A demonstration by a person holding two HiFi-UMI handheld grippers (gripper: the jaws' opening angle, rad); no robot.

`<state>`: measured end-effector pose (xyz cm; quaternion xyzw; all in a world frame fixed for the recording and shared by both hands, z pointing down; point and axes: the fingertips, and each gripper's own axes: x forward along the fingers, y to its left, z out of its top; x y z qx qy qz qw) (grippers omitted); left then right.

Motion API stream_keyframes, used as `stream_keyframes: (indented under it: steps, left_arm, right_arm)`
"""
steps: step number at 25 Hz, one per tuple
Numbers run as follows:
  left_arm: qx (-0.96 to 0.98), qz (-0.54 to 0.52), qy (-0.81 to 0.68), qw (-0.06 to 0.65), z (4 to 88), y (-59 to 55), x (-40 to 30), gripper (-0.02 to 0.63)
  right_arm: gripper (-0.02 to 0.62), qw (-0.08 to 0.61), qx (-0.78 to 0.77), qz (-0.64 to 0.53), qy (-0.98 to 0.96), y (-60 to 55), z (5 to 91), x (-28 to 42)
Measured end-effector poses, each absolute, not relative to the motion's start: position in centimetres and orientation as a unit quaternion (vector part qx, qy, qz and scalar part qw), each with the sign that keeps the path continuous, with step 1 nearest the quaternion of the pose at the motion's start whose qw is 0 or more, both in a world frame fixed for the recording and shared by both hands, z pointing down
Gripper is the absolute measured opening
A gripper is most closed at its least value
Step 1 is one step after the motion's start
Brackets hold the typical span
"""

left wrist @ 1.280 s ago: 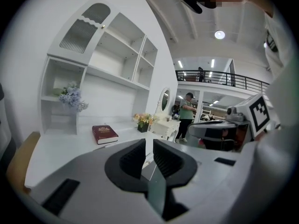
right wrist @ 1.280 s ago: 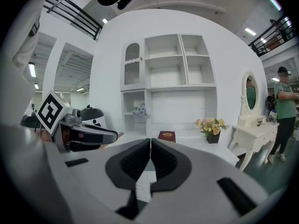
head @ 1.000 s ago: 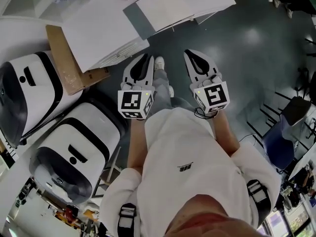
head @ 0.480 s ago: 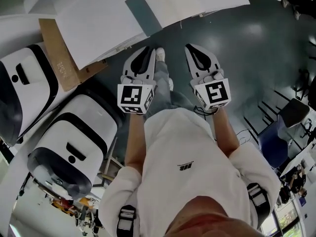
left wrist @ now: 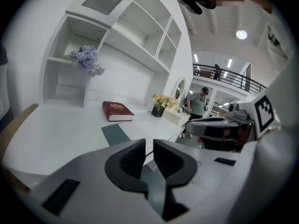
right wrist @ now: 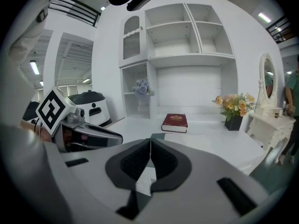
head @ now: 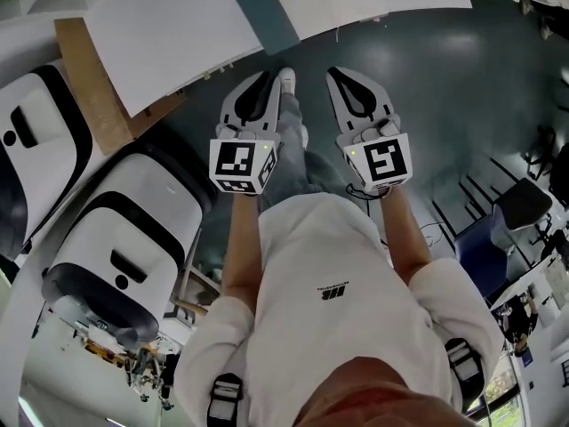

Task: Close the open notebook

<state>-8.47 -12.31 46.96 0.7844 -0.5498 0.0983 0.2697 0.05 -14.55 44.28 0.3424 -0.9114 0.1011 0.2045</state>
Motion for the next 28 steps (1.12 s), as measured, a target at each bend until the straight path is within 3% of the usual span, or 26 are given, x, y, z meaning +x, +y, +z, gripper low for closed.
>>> stream_keyframes:
  steps: [28]
  left_arm:
    - [0.761, 0.101, -0.532, 0.357, 56.4, -14.2, -9.8, 0.000]
  right_arm:
    - [-0.002, 0.251, 0.298, 0.134, -0.911, -15.6, 51.6, -2.9]
